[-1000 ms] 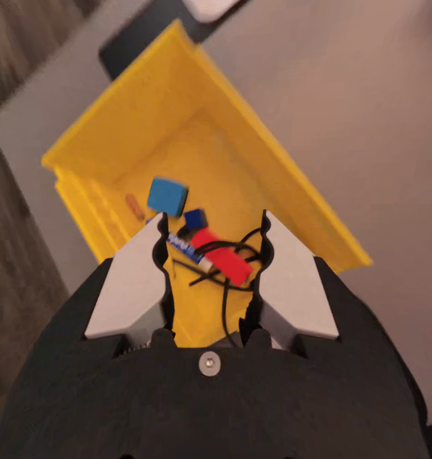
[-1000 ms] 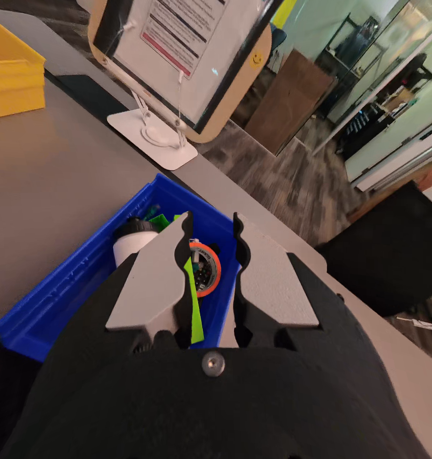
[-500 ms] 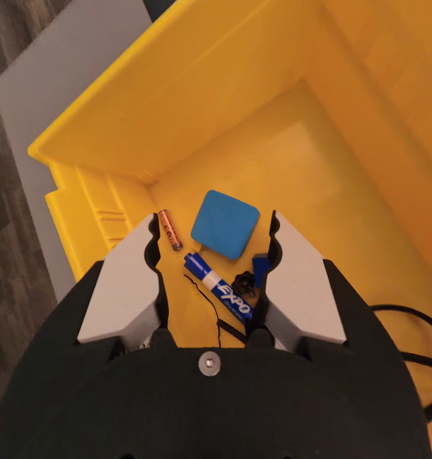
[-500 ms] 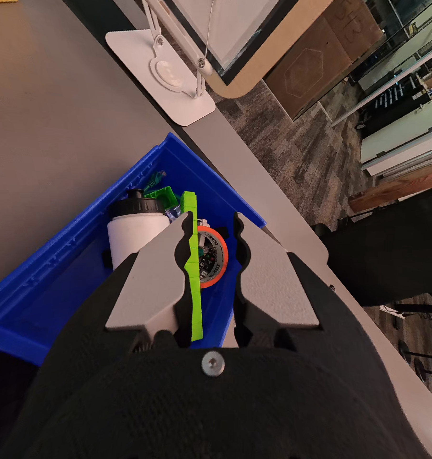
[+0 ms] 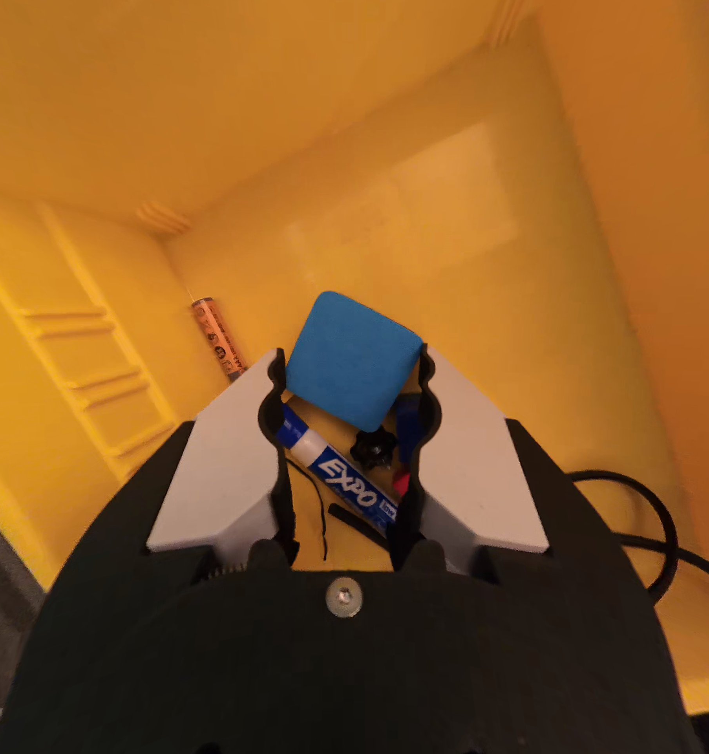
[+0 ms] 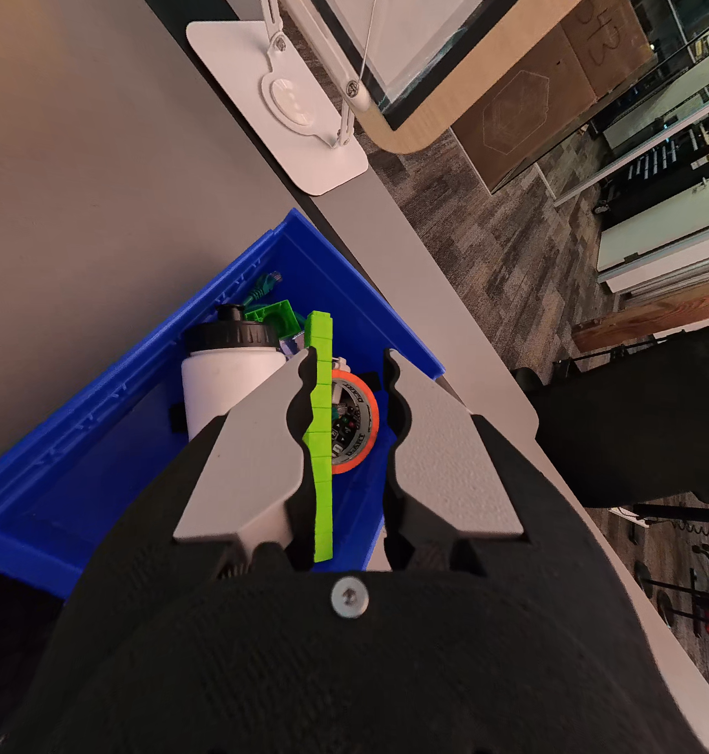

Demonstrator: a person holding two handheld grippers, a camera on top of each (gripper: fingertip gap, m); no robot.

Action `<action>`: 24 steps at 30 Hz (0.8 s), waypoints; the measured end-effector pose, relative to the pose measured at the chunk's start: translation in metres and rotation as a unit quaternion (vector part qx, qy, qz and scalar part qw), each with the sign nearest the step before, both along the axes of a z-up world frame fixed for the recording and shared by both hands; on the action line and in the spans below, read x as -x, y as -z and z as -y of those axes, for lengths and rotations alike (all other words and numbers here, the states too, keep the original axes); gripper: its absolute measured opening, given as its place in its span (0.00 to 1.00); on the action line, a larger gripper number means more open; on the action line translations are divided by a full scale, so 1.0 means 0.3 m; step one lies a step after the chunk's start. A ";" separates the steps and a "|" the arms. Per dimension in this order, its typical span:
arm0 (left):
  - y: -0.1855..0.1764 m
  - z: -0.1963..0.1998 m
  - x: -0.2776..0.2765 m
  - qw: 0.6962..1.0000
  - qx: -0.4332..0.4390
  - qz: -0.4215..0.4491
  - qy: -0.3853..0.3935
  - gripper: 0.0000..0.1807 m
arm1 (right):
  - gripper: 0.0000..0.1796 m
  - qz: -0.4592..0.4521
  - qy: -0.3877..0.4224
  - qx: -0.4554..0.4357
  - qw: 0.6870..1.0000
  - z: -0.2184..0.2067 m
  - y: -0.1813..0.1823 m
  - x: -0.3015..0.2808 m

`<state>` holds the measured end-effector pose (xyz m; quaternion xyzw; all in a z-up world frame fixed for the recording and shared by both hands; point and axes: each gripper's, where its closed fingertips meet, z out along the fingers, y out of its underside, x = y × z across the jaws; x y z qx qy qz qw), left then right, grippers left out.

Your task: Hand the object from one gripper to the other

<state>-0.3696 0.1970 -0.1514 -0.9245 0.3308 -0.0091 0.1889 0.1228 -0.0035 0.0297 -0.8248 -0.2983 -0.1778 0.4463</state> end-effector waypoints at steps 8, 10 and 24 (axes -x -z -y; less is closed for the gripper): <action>-0.209 0.014 -0.135 0.988 -0.046 0.144 0.038 0.35 | 0.19 0.045 -0.019 -0.056 0.997 -0.027 -0.078 0.062; -0.343 0.057 -0.214 0.970 -0.075 0.219 0.076 0.34 | 0.21 0.061 -0.048 -0.111 0.991 -0.049 -0.144 0.132; -0.968 0.741 -0.655 0.667 0.120 0.643 0.356 0.34 | 0.48 0.114 -0.365 -0.441 0.812 0.108 -0.349 0.996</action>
